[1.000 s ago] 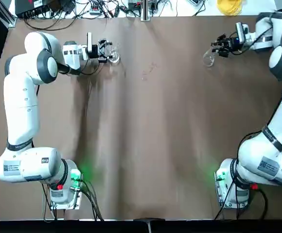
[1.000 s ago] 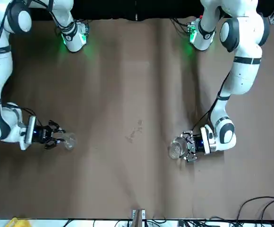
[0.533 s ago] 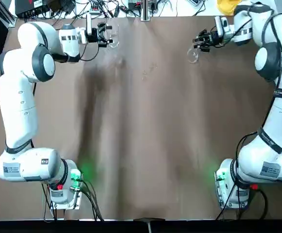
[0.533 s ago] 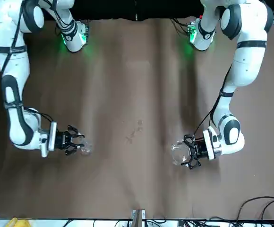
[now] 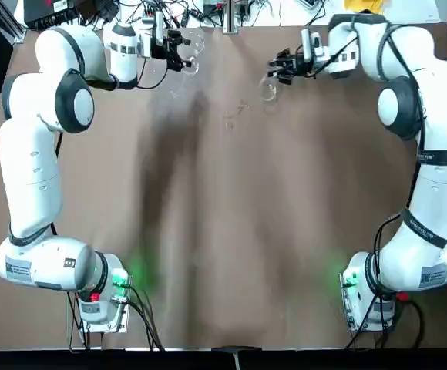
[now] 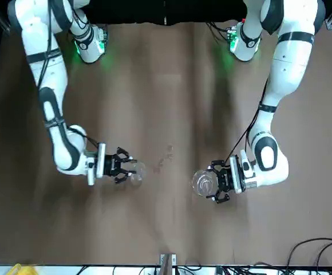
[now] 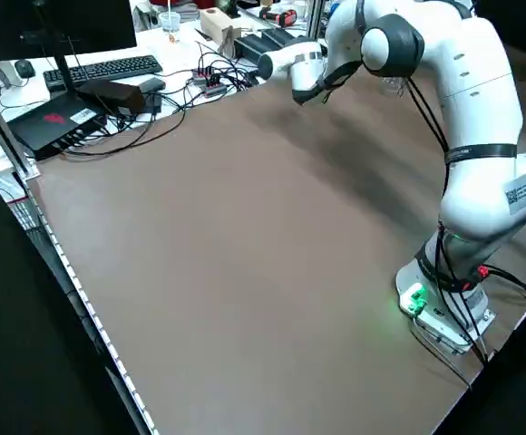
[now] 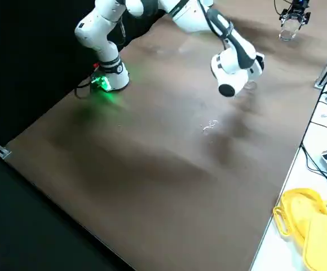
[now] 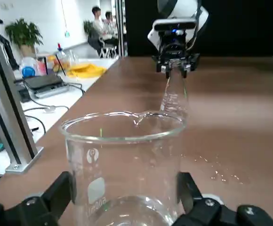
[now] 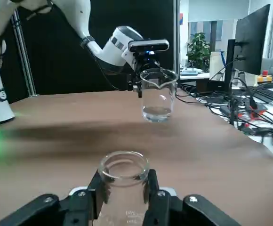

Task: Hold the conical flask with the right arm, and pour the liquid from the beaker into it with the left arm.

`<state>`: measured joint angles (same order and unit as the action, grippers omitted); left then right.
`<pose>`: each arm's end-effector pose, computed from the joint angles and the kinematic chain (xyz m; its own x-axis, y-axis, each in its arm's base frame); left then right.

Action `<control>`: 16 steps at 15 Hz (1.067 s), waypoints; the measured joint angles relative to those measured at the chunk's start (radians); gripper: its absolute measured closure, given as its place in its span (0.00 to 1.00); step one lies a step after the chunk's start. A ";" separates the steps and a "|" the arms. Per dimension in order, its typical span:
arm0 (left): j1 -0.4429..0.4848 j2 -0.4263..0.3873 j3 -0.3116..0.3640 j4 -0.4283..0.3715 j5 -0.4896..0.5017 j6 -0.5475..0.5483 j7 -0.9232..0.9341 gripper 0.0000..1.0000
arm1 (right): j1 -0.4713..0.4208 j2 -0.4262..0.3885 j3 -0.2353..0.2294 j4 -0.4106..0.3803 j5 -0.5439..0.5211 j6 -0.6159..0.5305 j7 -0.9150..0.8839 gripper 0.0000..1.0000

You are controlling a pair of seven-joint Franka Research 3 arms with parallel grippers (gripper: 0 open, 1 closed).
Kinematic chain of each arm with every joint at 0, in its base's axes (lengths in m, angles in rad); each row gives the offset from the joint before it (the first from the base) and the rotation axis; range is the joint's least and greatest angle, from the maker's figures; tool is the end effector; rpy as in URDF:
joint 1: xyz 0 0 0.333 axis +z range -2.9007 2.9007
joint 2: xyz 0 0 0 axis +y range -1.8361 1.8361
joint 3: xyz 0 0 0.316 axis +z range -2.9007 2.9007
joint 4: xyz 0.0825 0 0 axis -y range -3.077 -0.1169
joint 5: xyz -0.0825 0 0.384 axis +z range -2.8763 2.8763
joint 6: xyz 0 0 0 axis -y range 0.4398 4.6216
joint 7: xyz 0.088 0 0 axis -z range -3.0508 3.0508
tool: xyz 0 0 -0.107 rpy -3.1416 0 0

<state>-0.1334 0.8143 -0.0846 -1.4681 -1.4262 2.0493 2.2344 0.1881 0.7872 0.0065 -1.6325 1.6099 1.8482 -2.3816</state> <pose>0.6978 -0.1976 0.2173 0.0013 -0.3436 0.9391 -0.9960 -0.0845 -0.0295 0.6476 0.2073 0.1808 0.0287 0.1756 0.9840 0.9994 -0.0259 -0.0245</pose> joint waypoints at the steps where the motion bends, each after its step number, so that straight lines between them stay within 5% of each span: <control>1: -0.013 -0.006 0.000 0.000 0.016 0.016 -0.022 0.04 | 0.031 -0.006 0.002 -0.003 0.024 0.036 0.002 0.61; 9: -0.079 -0.048 0.001 0.000 0.151 0.113 -0.158 0.04 | 0.245 -0.025 0.025 -0.011 0.259 0.302 0.046 0.61; 16: -0.100 -0.084 -0.001 0.000 0.279 0.138 -0.239 0.04 | 0.276 -0.024 0.021 -0.017 0.334 0.355 0.002 0.61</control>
<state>-0.2337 0.7305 -0.0853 -1.4676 -1.1476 2.1875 1.9958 0.4644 0.7637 0.0276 -1.6493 1.9439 2.2032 -2.3794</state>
